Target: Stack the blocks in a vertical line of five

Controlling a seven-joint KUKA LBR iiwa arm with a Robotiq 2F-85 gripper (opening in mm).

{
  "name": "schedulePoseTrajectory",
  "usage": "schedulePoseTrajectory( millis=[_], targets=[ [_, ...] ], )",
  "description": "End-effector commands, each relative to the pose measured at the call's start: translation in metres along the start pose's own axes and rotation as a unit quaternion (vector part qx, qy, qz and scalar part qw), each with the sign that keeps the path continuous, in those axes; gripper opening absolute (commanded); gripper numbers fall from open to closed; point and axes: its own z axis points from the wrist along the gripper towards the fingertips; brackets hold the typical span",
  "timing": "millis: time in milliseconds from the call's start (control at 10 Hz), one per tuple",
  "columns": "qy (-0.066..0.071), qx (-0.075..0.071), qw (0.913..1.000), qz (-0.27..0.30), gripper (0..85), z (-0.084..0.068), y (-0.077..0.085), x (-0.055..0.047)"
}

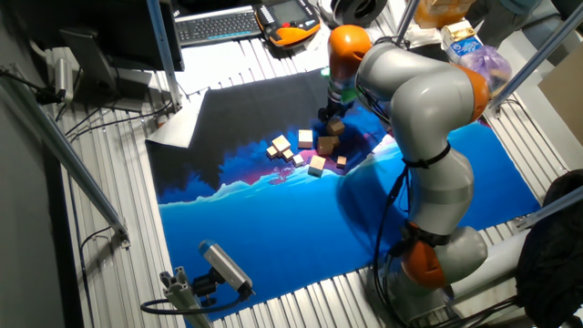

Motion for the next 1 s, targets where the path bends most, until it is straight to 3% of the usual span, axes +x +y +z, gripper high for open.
schedulePoseTrajectory(
  millis=[0, 400, 500, 600, 700, 900],
  targets=[
    [-0.001, 0.000, 1.0000, -0.001, 68.0, 0.002, -0.001, 0.001],
    [-0.015, -0.003, 0.9999, -0.003, 68.0, 0.014, -0.005, 0.008],
    [-0.015, -0.001, 0.9999, -0.007, 51.0, 0.014, -0.004, 0.007],
    [-0.016, 0.000, 0.9998, -0.012, 51.0, 0.015, -0.004, 0.007],
    [-0.016, 0.001, 0.9997, -0.016, 34.0, 0.015, -0.004, 0.007],
    [-0.021, 0.005, 0.9994, -0.026, 34.0, 0.015, -0.004, 0.007]
  ],
)
